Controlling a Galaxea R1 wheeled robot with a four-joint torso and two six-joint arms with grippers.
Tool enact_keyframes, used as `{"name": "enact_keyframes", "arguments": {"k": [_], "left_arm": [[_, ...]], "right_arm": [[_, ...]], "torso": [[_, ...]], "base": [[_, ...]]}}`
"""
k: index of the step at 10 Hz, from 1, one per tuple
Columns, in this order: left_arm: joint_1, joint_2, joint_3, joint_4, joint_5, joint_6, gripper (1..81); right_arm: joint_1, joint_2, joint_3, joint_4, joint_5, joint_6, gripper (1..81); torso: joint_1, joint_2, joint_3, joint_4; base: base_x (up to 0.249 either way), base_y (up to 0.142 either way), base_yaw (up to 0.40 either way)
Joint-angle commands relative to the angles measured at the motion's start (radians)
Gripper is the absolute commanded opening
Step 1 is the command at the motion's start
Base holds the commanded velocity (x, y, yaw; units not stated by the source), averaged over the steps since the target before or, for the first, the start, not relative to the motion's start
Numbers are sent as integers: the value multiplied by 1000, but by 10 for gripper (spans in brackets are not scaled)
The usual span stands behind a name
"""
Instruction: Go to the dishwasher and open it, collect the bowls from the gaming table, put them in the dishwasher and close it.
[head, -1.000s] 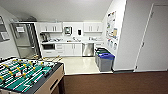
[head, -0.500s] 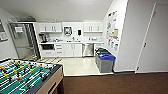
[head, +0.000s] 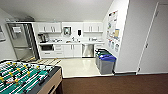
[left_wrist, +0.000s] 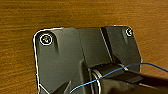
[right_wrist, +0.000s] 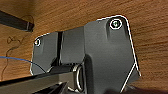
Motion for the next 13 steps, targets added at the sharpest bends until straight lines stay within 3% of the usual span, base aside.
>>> {"name": "enact_keyframes", "arguments": {"k": [1,13], "left_arm": [[-62,-16,7,-11,58,1,811],[-63,-17,7,-12,59,1,811]], "right_arm": [[50,-19,13,-13,-47,-3,811],[49,-18,13,-15,-47,-4,811]], "torso": [[0,0,0,0],[0,0,0,0]], "base": [[114,0,0],[111,0,0]]}}
